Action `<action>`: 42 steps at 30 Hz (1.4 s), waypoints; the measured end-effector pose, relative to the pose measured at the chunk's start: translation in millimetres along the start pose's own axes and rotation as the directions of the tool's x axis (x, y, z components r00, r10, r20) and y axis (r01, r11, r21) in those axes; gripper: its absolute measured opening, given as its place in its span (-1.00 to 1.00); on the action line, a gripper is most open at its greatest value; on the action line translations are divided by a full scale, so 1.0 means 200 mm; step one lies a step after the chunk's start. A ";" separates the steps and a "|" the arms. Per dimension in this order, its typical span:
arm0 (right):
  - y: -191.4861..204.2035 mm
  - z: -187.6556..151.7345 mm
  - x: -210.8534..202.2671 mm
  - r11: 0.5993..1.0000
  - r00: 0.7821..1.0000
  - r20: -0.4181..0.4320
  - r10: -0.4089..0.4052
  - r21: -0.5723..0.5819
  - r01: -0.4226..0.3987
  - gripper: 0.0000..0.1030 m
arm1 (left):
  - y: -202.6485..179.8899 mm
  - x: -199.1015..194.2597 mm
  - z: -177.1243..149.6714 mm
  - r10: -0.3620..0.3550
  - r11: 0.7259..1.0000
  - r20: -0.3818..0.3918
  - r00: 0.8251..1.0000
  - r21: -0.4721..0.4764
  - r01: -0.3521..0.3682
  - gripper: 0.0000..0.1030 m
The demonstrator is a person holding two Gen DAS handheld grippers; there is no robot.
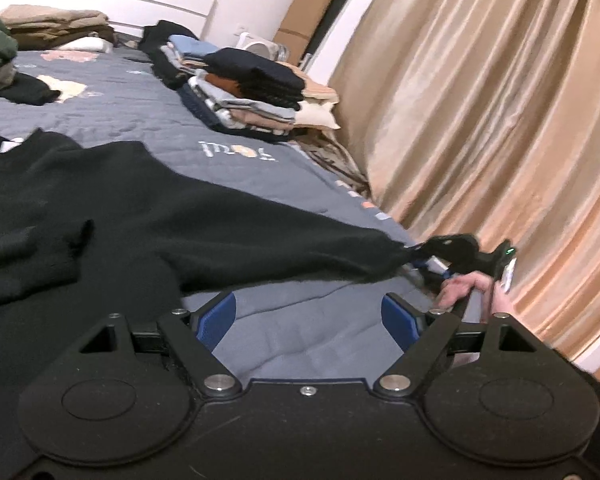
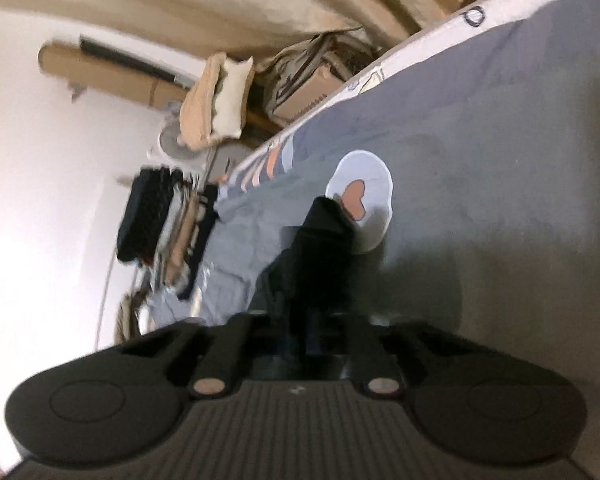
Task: Fold clothes
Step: 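Lift the sleeve with the right gripper and lay it across the body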
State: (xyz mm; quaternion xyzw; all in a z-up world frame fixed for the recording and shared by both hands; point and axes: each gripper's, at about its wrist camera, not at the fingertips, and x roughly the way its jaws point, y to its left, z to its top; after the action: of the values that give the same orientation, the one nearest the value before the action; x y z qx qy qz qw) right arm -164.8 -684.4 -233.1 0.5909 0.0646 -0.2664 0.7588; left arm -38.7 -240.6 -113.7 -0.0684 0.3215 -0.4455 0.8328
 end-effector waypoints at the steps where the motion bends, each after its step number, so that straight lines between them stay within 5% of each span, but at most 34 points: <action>1: 0.04 -0.01 -0.02 1.000 1.000 0.011 0.014 -0.015 -0.014 -0.87 | 0.02 -0.02 0.00 0.011 1.000 0.004 1.000 -0.003 -0.011 0.53; 7: 0.50 -0.18 -0.15 0.943 0.966 -0.027 0.256 -0.215 -0.255 -0.87 | 0.14 -0.18 0.00 0.084 0.996 0.032 0.996 -0.029 -0.084 0.54; 12: 0.89 -0.57 -0.16 0.832 0.898 -0.226 0.377 -0.344 -0.435 -0.87 | 0.29 -0.38 -0.03 0.159 0.985 0.064 0.985 -0.073 -0.154 0.54; 18: 1.19 -1.26 -0.09 0.693 0.781 -0.516 0.353 -0.417 -0.588 -0.87 | 0.48 -0.66 -0.07 0.271 0.957 0.094 0.958 -0.130 -0.258 0.54; 23: 1.28 -1.84 -0.02 0.568 0.718 -0.676 0.168 -0.529 -0.631 -0.78 | 0.64 -0.84 -0.09 0.347 0.928 0.103 0.932 -0.179 -0.326 0.58; 25: 1.28 -2.03 0.00 0.495 0.715 -0.699 0.025 -0.612 -0.616 -0.68 | 0.69 -0.87 -0.09 0.373 0.917 0.097 0.923 -0.191 -0.350 0.60; 27: 1.27 -2.10 -0.02 0.464 0.717 -0.696 -0.035 -0.647 -0.605 -0.62 | 0.73 -0.90 -0.10 0.383 0.911 0.096 0.919 -0.203 -0.358 0.61; 32: 1.29 -1.94 -0.08 0.547 0.732 -0.680 0.031 -0.602 -0.582 -0.30 | 0.84 -0.89 -0.07 0.389 0.905 0.076 0.918 -0.220 -0.365 0.63; 36: 1.27 -1.92 -0.16 0.489 0.718 -0.696 -0.009 -0.629 -0.604 -0.06 | 0.89 -0.84 -0.02 0.383 0.908 0.080 0.920 -0.217 -0.359 0.63; 38: 1.25 -1.90 -0.16 0.485 0.736 -0.677 0.004 -0.642 -0.594 -0.06 | 0.90 -0.81 0.00 0.373 0.911 0.085 0.924 -0.219 -0.348 0.63; 42: 1.21 -1.81 -0.11 0.544 0.777 -0.630 -0.012 -0.656 -0.523 -0.06 | 0.94 -0.69 0.04 0.369 0.915 0.068 0.927 -0.200 -0.349 0.63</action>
State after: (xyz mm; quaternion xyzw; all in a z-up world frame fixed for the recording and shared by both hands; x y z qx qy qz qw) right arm 11.9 -302.2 -121.6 0.2350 0.3075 0.1012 0.9165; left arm 43.7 -22.2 -117.7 -0.1081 0.3245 -0.2490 0.9061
